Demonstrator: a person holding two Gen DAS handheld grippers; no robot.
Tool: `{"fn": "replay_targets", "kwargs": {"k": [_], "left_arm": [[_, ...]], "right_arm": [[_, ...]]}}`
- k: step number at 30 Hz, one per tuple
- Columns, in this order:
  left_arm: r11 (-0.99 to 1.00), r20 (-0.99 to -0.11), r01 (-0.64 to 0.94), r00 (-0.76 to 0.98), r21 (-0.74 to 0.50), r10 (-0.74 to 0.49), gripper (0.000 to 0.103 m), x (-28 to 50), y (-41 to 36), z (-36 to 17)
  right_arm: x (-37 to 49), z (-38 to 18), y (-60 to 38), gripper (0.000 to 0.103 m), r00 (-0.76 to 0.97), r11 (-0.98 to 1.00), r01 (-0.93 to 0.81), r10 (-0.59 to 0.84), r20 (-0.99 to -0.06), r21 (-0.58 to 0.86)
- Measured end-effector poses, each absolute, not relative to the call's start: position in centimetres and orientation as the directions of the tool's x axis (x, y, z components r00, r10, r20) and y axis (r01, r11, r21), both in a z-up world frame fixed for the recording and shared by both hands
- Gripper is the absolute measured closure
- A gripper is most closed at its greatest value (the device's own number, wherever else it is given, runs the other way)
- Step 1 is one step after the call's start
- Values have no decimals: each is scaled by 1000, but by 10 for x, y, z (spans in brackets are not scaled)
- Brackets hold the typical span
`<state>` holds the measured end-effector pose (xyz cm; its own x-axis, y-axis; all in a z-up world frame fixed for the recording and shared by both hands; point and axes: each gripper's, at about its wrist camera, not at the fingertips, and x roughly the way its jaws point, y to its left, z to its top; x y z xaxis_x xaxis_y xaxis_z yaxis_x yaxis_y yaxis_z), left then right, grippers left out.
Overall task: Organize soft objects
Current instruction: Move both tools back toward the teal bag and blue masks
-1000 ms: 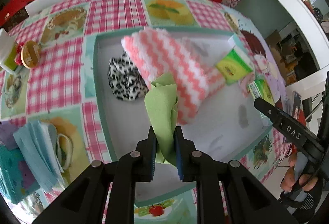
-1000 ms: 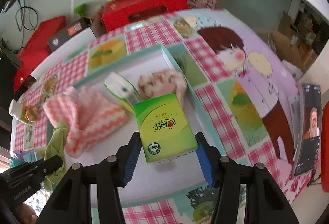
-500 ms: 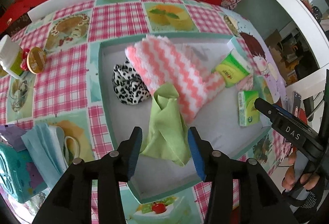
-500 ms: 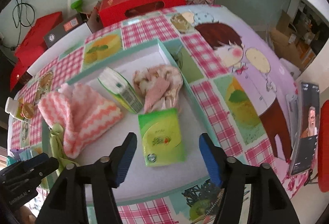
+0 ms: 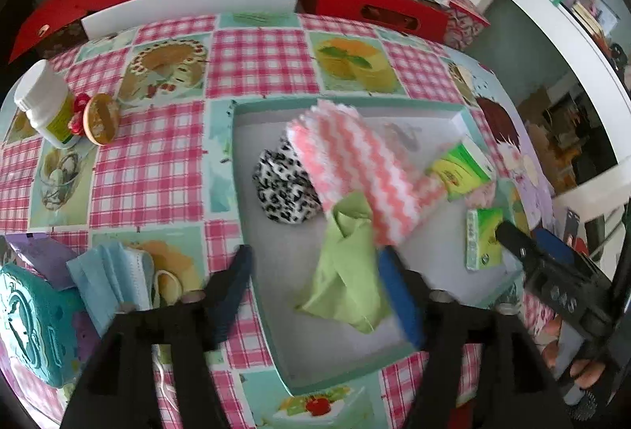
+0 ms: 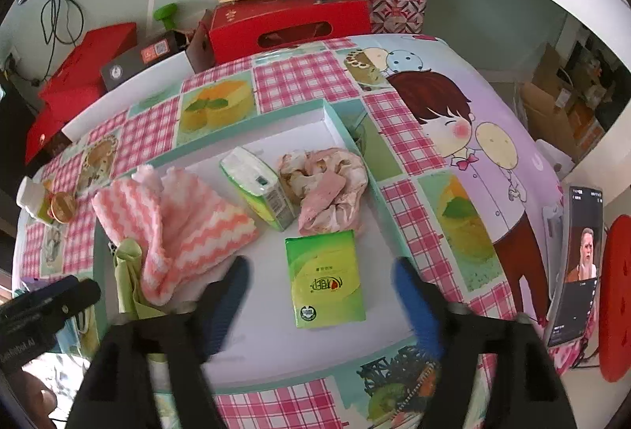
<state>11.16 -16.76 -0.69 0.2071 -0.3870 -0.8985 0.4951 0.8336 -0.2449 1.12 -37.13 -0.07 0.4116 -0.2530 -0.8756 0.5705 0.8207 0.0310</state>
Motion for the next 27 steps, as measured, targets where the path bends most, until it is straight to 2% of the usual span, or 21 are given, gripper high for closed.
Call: {"fn": "replay_targets", "kwargs": {"k": [1, 6, 27], "left_arm": [[839, -896, 489, 220, -240, -385, 19, 112, -167, -7], [867, -893, 452, 274, -207, -356, 12, 122, -161, -12], [869, -901, 464, 283, -173, -330, 12, 123, -159, -12]], "right_arm": [[12, -1, -370, 0, 411, 823, 568, -258, -874, 24], [14, -2, -369, 0, 409, 829, 559, -255, -876, 20], [16, 7, -362, 0, 409, 835, 550, -261, -875, 9]]}}
